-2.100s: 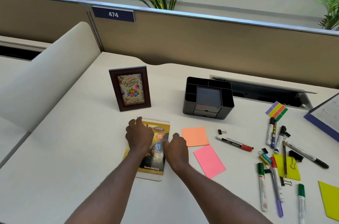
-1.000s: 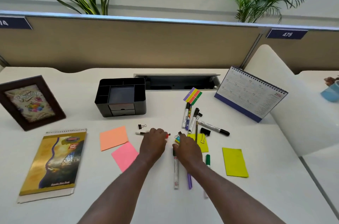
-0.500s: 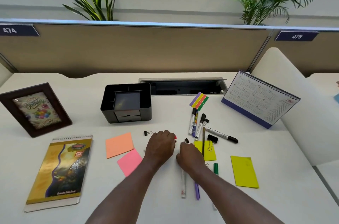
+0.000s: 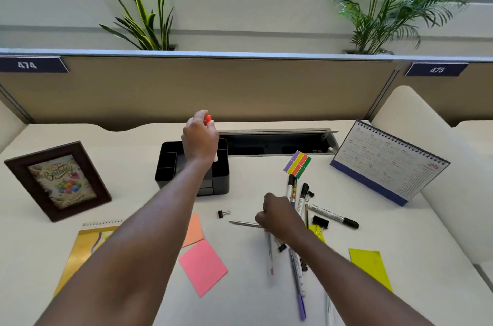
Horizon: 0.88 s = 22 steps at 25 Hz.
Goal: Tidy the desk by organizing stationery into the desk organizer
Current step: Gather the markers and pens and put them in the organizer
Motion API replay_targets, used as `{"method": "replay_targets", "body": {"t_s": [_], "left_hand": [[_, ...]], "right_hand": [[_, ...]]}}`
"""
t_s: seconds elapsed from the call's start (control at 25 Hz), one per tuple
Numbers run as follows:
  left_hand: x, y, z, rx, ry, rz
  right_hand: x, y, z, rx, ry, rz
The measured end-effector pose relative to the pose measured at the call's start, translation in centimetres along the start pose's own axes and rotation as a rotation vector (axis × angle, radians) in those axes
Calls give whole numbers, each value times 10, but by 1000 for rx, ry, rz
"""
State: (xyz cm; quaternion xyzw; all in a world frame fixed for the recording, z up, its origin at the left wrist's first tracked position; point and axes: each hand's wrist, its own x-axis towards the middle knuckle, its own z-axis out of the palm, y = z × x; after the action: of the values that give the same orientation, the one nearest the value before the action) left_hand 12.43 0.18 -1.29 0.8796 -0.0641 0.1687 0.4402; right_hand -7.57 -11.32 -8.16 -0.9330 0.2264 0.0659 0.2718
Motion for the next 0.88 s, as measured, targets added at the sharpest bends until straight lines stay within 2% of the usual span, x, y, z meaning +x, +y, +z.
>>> {"method": "replay_targets", "body": {"t_s": [0.2,0.36,0.56,0.76,0.88], "left_hand": [[-4,-15,24,47,-158,64],[-6,-33,31,141,-307,2],[-5,-47,25,204,-336,7],[-5,-53,11,177,-294,29],[-8,-56,3,159,-289,40]], "right_hand": [[22,-21,-39,143,277,-106],[44,-34,-62,243,469,-180],[72,-68,-72,310,613,-275],[99,-110,-62,316,630,-396],[121,-124,-45,224,545,-431]]}}
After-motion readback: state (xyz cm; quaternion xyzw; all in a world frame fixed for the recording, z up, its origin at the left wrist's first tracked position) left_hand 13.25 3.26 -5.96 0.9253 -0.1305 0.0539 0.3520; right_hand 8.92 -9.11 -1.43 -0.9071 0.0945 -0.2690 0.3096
